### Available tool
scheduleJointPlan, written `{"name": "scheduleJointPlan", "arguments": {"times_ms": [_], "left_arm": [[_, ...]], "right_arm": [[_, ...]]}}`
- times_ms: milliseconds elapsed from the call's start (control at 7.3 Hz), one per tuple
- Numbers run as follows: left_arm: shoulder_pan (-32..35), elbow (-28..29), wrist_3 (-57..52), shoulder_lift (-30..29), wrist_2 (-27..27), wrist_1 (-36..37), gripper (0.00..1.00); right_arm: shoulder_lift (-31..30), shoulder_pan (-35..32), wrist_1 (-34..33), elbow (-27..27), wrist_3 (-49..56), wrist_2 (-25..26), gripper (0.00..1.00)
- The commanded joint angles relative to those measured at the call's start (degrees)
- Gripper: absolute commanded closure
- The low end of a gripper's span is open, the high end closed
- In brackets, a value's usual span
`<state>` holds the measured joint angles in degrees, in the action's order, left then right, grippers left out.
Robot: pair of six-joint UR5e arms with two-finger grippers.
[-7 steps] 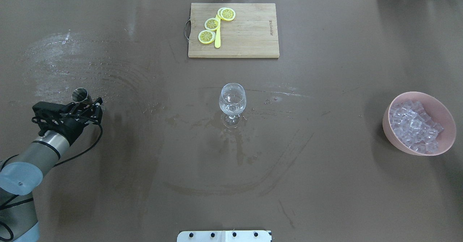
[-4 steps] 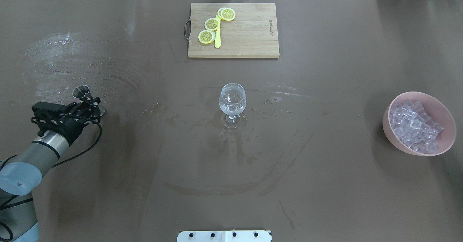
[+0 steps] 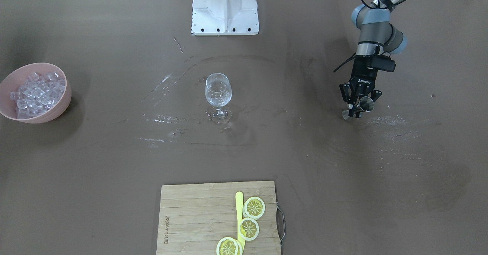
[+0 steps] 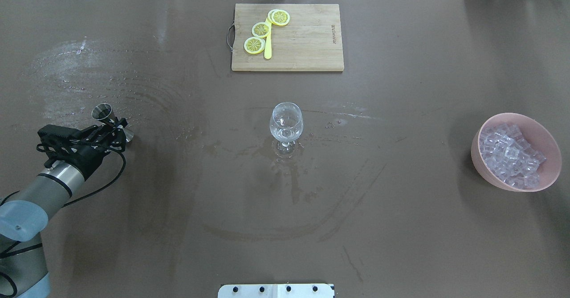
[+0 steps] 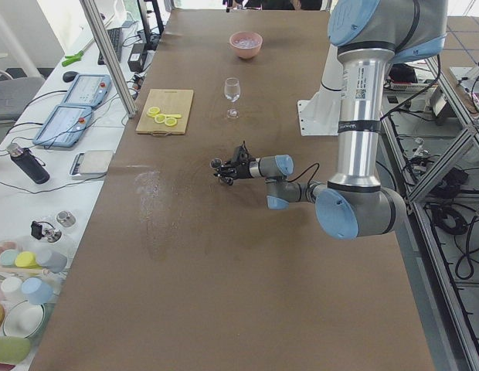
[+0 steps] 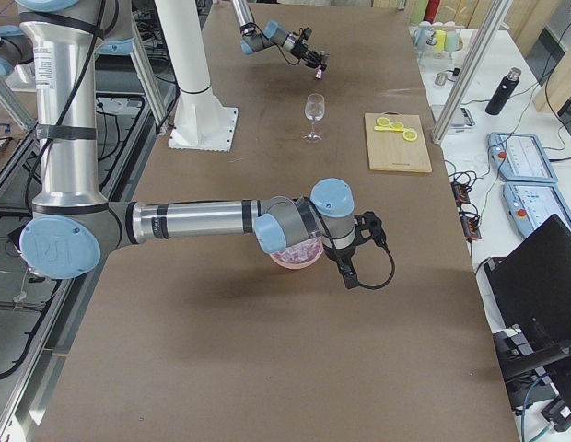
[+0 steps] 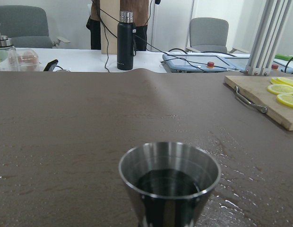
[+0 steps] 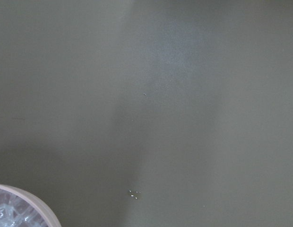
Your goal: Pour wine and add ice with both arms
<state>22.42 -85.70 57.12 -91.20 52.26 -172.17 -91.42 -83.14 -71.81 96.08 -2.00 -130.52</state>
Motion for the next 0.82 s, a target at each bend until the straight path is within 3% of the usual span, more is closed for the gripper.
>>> {"name": "scheduleJointPlan", "arguments": {"times_ms": [0, 274, 548, 685], "left_arm": [[-0.01, -1.22, -12.46, -1.68, 1.53, -2.96, 1.00], [-0.01, -1.40, -24.66, -5.63, 4.58, -7.38, 1.00], [0.08, -3.76, -24.95, -6.35, 15.46, -7.65, 1.00], [0.25, -3.69, -26.69, -7.31, 17.86, -7.30, 1.00]], "right_arm": [[0.02, 0.00, 0.00, -0.10, -0.02, 0.00, 0.00], [0.02, -0.09, 0.00, -0.28, -0.02, 0.00, 0.00], [0.02, 0.00, 0.00, -0.37, -0.02, 0.00, 0.00], [0.02, 0.00, 0.00, -0.54, -0.02, 0.00, 0.00]]}}
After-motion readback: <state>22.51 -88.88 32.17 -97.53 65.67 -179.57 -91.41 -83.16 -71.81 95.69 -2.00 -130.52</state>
